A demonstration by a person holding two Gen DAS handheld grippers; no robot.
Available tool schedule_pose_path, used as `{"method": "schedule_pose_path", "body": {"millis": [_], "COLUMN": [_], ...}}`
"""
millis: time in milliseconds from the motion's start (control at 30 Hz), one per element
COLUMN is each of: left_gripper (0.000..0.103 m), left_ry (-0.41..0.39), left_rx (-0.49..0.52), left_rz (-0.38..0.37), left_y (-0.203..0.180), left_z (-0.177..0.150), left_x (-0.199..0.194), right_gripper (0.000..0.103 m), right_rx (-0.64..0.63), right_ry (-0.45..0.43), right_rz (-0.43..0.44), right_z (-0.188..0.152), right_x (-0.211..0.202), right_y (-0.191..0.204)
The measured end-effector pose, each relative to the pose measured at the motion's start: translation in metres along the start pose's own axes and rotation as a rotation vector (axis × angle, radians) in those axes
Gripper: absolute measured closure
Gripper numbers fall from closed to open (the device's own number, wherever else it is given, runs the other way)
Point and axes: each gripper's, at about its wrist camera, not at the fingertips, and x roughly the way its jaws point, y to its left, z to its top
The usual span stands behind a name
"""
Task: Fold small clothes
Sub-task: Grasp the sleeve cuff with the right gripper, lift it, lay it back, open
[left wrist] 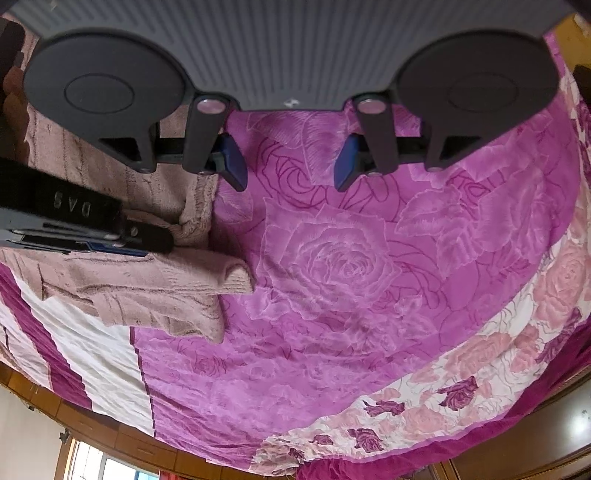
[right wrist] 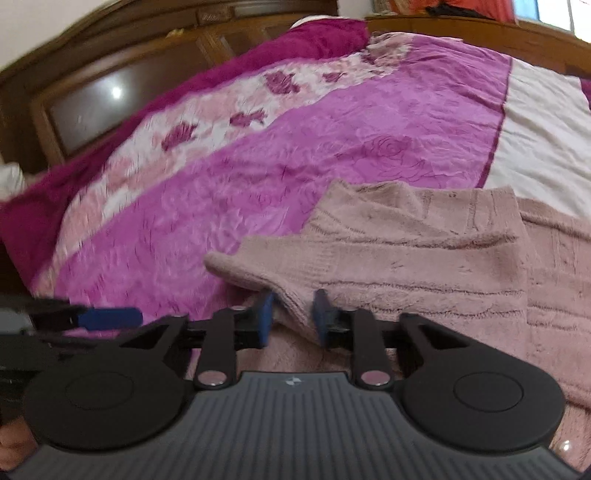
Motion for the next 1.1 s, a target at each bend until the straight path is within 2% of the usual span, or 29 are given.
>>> {"method": "schedule_pose_path", "body": {"millis": [67,200,500,833,1100], "left_gripper": [0.049,0.049,0.049,0.049,0.049], "left_ry": [-0.003,-0.002,-0.017,-0.023,-0.027], "left_rx": [0.001,0.011,0.032,0.045,0.068], "left_rz": [-0.002,0.001,-0.016,-0.026,-0.032], "left_y": [-0.001,-0.005,-0.015,-0.023,-0.032], "left_z": [0.000,0.001,0.004,0.007,0.008], "left_x": [-0.001,-0.002,-0.006,-0.007,-0.007], "right_gripper": [0.091,0.095,0.097,0.097,0.097], "right_rx": [0.023,0.105,0.246,0.352,0.403], "right_ry": [-0.021,-0.068,-0.202,-0.369,-0.411], "right_rz": [0.000,0.022,0.005,-0.098,-0.206], "right_z": [0.001,0.003,0.011,0.018,-0.003], "right_x": [-0.004,-0.014,-0.051,-0.113,-0.146], "right_y": [-0.004,-0.017,-0.045,-0.097,-0.140]}}
